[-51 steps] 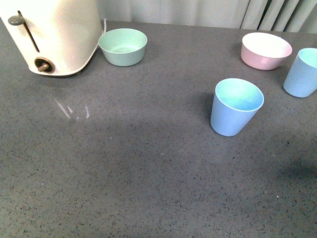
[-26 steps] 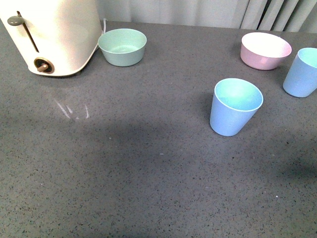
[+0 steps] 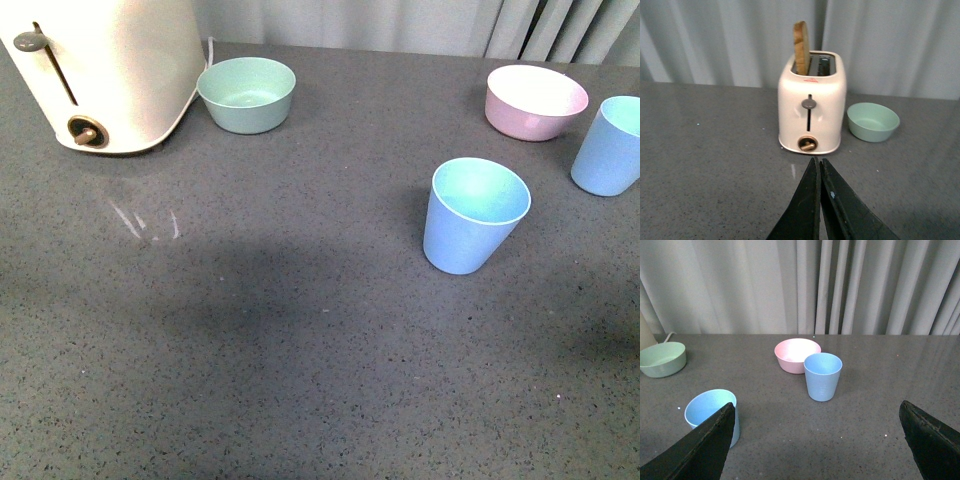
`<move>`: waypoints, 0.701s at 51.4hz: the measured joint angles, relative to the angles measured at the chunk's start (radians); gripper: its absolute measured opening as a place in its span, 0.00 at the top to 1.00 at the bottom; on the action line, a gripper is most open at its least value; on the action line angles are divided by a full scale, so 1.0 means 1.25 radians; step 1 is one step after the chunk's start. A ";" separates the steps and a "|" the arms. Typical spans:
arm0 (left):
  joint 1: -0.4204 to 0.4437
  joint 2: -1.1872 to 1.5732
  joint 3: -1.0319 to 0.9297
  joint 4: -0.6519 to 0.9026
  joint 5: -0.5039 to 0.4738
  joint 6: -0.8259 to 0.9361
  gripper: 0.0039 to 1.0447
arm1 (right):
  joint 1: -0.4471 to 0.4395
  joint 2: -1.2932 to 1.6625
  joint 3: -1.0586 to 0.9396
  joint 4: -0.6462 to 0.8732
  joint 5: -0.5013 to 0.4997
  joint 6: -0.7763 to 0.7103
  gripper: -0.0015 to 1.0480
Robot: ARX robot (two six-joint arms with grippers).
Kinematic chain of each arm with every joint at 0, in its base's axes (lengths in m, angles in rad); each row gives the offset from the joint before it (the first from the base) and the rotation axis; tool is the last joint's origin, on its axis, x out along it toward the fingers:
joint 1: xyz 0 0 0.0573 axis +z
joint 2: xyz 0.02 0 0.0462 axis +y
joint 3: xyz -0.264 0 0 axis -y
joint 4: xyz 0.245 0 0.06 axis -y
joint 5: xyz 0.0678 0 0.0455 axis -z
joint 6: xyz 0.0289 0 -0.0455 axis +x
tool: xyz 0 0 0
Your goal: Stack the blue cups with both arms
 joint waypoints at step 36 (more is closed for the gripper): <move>0.034 -0.334 -0.001 -0.306 0.012 0.000 0.99 | 0.000 0.000 0.000 0.000 0.000 0.000 0.09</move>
